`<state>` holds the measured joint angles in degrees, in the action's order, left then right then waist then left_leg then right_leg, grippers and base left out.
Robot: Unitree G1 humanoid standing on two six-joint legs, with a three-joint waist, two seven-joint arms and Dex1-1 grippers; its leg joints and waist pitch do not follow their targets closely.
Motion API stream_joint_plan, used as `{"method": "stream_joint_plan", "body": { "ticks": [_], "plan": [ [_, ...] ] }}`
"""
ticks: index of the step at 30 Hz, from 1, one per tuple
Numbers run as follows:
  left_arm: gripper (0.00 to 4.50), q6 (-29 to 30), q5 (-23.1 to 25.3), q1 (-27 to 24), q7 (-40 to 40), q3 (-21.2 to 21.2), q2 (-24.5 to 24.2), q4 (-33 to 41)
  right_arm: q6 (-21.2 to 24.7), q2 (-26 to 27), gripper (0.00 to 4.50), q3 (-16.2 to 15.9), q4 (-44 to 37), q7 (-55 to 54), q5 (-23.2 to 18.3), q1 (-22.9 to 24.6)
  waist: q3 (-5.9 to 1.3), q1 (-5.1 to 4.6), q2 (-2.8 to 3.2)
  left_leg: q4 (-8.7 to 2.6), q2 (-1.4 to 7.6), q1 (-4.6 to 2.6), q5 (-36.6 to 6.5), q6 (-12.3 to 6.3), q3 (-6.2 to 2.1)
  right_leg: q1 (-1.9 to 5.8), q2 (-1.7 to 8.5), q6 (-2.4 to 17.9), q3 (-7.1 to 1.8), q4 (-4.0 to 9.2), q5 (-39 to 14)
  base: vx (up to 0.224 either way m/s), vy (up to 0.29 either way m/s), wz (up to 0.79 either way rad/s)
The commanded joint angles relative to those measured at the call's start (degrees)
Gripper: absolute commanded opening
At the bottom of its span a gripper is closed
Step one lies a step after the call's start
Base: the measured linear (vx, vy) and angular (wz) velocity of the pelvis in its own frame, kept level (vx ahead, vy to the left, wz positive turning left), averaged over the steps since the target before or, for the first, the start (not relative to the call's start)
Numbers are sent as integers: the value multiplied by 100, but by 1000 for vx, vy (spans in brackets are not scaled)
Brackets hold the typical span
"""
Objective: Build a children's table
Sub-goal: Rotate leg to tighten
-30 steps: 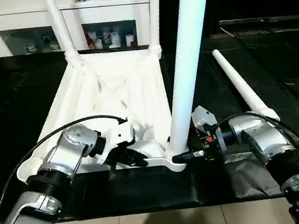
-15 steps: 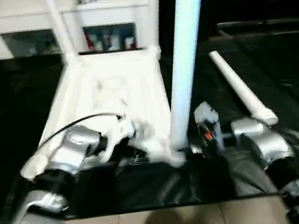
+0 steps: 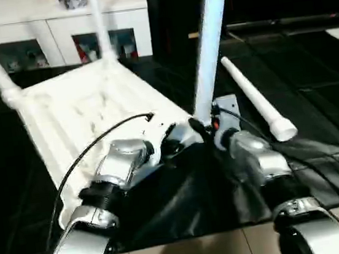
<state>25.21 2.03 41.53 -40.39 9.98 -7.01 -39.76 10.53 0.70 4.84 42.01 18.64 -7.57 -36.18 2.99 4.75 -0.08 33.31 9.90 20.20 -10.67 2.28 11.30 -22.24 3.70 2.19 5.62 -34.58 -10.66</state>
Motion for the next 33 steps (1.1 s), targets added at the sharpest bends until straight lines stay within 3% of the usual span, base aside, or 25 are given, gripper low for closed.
{"method": "stream_joint_plan", "body": {
  "ticks": [1, 7, 9, 14, 16, 19, 21, 22, 25, 29, 33],
  "plan": [
    [0, -188, -189, 272, 45, -30, 280, 282, 296, 543, 382, -429, 175, 353, -79, 122, -385, 33, -20, -333, 355, 8, -627, -343, -202, 295, 619, 1026, -392, 431, -986, 0, 0, 0],
    [0, -174, -111, 159, -259, 64, 56, 336, 91, 346, 434, -486, -42, 547, 7, 229, -355, 28, -7, -360, 373, -27, -870, -289, -200, 277, 618, 971, -389, 495, -1426, 0, 0, 0],
    [0, -436, -60, -8, -842, 312, -290, 413, -124, -112, 446, -623, -342, 1163, 34, 450, -351, 42, -14, -368, 381, -28, -941, -279, -206, 280, 616, 907, -392, 506, -1502, 0, 0, 0],
    [0, -539, -70, -162, -1372, 454, -579, 490, -199, -592, 446, -639, -613, 1783, -14, 621, -393, 64, -6, -336, 395, 1, -579, -398, -195, 300, 601, 1123, -398, 394, -672, 0, 0, 0],
    [0, -864, -79, -282, -1983, 599, -840, 443, -349, -1122, 446, -707, -826, 2592, -31, 771, -408, 106, 13, -307, 396, 0, -502, -477, -190, 289, 608, 1149, -398, 376, -502, 0, 0, 0],
    [0, -1253, -117, -375, -2529, 723, -1018, 465, -435, -1428, 446, -712, -909, 3179, -123, 815, -409, 163, 19, -293, 415, 15, -447, -567, -180, 285, 583, 1188, -386, 345, -307, 0, 0, 0],
    [0, -1366, -162, -424, -2922, 831, -1182, 518, -513, -1688, 446, -829, -949, 3570, -98, 811, -396, 212, 22, -293, 436, 1, -607, -531, -171, 263, 593, 1214, -380, 352, -473, 0, 0, 0],
    [0, -1429, -141, -420, -3055, 895, -1267, 500, -613, -1844, 446, -925, -973, 3805, -55, 800, -395, 237, 51, -292, 436, -9, -728, -471, -175, 255, 600, 1197, -373, 368, -657, 0, 0, 0],
    [0, -1654, -91, -381, -3352, 1006, -1406, 426, -687, -2124, 446, -1074, -1045, 4448, -87, 737, -378, 284, 31, -303, 446, -21, -893, -367, -174, 250, 603, 1150, -383, 395, -947, 0, 0, 0],
    [0, -1893, -40, -365, -3783, 1190, -1556, 416, -660, -2289, 446, -1273, -1152, 5128, -185, 675, -380, 329, 16, -296, 440, -5, -908, -373, -183, 250, 613, 1095, -383, 395, -1076, 0, 0, 0],
    [0, -2189, 75, -372, -4178, 1350, -1673, 426, -849, -2324, 446, -1519, -936, 5544, -29, 525, -386, 356, 23, -294, 445, -19, -903, -333, -184, 230, 614, 1076, -386, 403, -1173, 0, 0, 0]
  ]
}}
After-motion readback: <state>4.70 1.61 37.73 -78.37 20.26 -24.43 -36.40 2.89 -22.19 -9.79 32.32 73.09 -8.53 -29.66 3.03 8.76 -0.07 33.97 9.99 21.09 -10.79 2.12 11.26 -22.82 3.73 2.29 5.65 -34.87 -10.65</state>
